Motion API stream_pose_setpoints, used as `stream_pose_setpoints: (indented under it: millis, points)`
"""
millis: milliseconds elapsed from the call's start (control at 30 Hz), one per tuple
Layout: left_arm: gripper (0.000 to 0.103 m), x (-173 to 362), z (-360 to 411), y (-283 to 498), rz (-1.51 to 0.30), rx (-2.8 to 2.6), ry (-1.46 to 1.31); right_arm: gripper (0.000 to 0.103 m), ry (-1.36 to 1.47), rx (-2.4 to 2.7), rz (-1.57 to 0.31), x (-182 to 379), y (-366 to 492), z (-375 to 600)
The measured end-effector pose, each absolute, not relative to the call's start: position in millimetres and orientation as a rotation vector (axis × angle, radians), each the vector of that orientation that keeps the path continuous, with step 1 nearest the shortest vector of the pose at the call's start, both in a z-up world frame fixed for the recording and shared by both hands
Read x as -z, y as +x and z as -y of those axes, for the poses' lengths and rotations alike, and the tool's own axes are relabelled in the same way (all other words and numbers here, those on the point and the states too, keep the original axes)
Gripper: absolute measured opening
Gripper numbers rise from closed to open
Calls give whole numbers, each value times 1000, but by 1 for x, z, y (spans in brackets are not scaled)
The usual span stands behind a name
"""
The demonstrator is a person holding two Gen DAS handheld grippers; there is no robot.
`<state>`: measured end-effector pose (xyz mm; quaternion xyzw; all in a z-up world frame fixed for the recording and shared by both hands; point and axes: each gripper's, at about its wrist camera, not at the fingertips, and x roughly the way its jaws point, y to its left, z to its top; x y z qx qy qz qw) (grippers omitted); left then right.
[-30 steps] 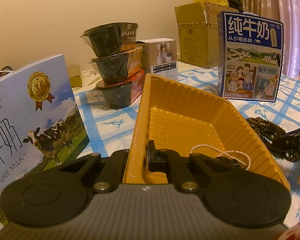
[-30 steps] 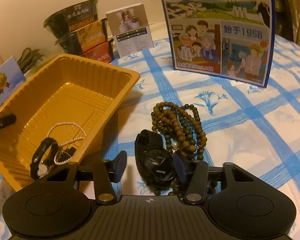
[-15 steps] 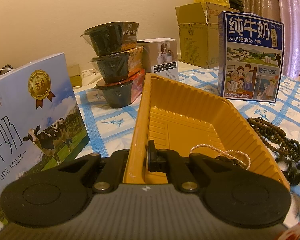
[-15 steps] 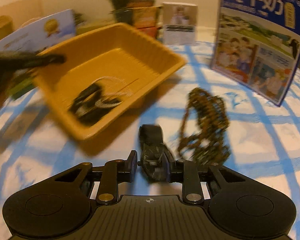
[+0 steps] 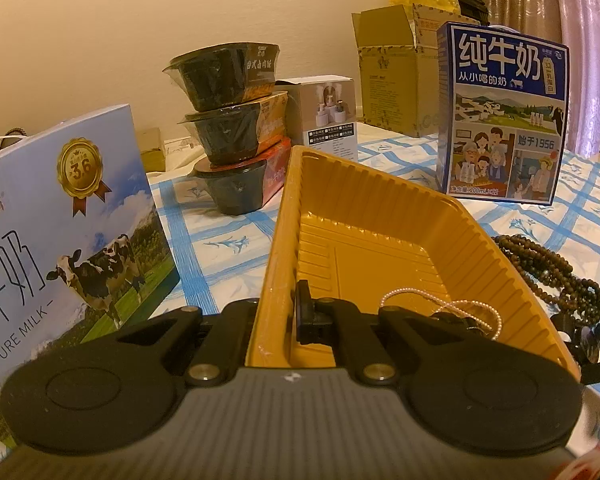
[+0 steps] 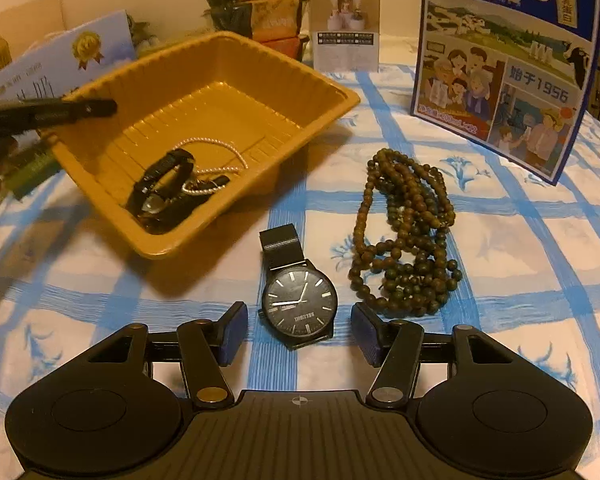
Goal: Organize jewelry
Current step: 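Grasp the black watch with mesh strap using the right tool, then carry the black watch into the tray and open the right tool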
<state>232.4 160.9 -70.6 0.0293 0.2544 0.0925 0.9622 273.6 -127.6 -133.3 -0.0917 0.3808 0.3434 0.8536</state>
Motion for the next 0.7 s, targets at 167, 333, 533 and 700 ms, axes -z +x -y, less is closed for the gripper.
stream_pose_setpoints:
  millis: [167,333,533,700]
  points:
    - [4,71,-161,233,-516,-188,60,57,-174,-688,-803,138,280,120]
    - [4,71,-161,233,-518,-187,66,48,-176,-677,-770,130,291,109]
    - [4,71,-161,234,-516,-186,66,28,-287,-727,-736,128,296,93]
    - [4,72,-161,234,-517,-186,66,26,-227,-712,-738,118,294,103]
